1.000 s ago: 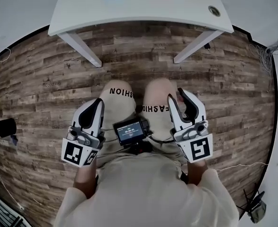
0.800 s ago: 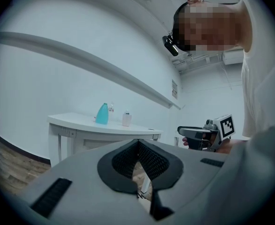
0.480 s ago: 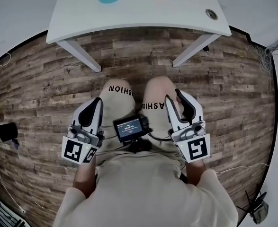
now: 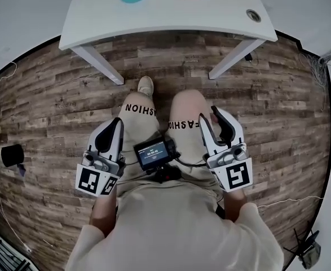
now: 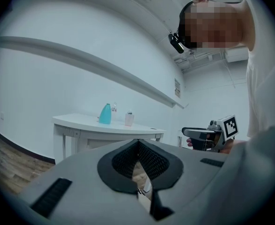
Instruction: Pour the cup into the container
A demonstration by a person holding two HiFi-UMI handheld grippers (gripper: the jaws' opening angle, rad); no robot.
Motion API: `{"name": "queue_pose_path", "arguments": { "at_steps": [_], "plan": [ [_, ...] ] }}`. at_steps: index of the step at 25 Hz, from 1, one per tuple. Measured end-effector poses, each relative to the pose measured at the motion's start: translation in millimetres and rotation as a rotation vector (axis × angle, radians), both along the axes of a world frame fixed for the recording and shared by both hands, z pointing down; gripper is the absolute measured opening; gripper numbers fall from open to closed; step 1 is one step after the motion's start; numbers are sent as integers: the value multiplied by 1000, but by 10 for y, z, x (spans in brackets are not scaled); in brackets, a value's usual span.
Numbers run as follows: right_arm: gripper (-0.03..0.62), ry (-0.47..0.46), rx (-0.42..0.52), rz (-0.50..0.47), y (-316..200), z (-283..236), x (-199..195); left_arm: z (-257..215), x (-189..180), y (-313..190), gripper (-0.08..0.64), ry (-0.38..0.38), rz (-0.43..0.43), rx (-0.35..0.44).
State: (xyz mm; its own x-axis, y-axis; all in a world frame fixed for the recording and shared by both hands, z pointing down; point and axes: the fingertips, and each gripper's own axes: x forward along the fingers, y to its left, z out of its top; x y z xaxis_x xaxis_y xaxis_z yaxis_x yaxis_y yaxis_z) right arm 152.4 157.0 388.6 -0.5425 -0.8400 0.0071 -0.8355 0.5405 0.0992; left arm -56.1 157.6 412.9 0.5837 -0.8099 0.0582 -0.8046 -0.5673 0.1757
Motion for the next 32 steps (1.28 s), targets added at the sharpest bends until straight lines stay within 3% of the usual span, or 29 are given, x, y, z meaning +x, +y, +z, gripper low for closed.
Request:
{"name": "queue_pose_path", "arguments": {
  "at_steps": [12,25,32],
  "plan": [
    [106,20,5,-2,-495,11,-112,122,-82,-479,11,18,6,-11],
    [106,52,28,19,-344,-157,-174,73,-38,-360,11,54,48,17],
    [109,55,-22,37,-499,24,-14,201,68,-467,11,49,56,-23]
  ]
}}
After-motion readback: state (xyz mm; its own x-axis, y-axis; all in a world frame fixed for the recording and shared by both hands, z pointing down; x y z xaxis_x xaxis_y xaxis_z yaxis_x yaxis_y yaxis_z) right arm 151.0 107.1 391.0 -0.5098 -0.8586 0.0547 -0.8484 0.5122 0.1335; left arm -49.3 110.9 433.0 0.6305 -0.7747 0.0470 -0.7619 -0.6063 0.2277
